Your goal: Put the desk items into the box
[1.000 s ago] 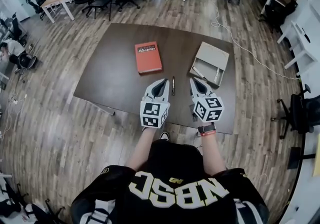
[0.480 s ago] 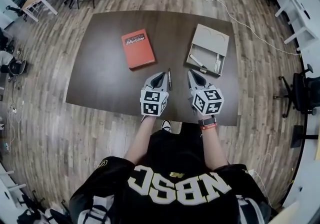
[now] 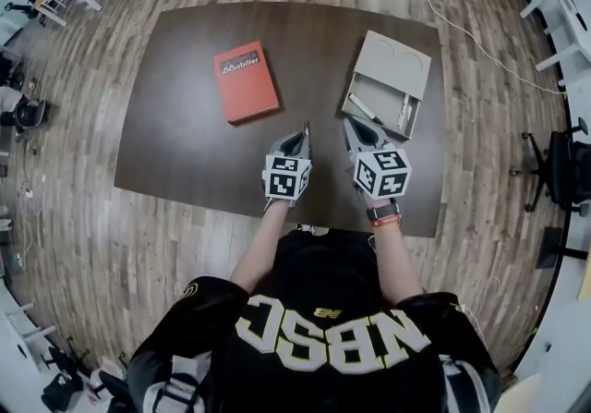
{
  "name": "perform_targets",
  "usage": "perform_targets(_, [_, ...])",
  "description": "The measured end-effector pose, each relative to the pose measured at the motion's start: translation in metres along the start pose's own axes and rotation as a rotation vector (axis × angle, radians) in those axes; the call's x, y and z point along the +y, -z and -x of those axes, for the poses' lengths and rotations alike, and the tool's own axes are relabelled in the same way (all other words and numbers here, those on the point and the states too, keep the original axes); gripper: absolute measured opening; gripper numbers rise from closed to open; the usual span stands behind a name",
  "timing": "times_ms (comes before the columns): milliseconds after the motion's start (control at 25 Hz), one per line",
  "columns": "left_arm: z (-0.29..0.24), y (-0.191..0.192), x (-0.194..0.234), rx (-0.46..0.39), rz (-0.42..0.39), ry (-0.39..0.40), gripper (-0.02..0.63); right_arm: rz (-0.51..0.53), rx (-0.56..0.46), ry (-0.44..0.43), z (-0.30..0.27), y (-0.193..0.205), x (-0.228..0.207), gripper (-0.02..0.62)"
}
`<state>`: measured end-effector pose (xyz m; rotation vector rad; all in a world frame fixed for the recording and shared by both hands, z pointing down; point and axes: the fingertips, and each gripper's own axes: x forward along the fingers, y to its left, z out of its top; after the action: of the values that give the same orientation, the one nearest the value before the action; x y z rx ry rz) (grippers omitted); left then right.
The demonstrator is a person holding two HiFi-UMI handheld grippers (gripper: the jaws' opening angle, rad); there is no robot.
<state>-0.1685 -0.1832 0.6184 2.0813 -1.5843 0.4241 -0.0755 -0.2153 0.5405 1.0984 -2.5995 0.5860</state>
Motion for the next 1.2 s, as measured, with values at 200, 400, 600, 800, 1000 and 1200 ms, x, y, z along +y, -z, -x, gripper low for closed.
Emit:
perform_targets(200, [-0.025, 0.025, 0.003, 0.072, 0.003, 0.0, 0.017, -0.012, 0.027, -0.004, -0.013, 0.009, -0.01, 0.006])
perform_targets(400, [-0.045, 0.044, 0.01, 0.125, 0.006, -0.009, 0.017, -0.03, 0.053, 0.002, -0.022, 0.018, -0.022, 0.006])
perform_targets(600, [-0.063, 0.061, 0.015, 0.178, 0.003, -0.019, 0.017, -0.052, 0.086, 0.009, -0.028, 0.03, -0.032, 0.006])
perform_targets(800, [-0.07, 0.073, 0.017, 0.2, 0.001, -0.037, 0.022, -0.063, 0.109, 0.009, -0.032, 0.04, -0.036, 0.006])
perform_targets(1000, [-0.077, 0.083, 0.018, 0.226, 0.005, -0.038, 0.132, -0.07, 0.117, 0.007, -0.037, 0.045, -0.041, 0.006])
perform_targets(1200, [-0.077, 0.09, 0.02, 0.247, -0.02, -0.065, 0.113, -0.075, 0.125, 0.012, -0.037, 0.05, -0.043, 0.006])
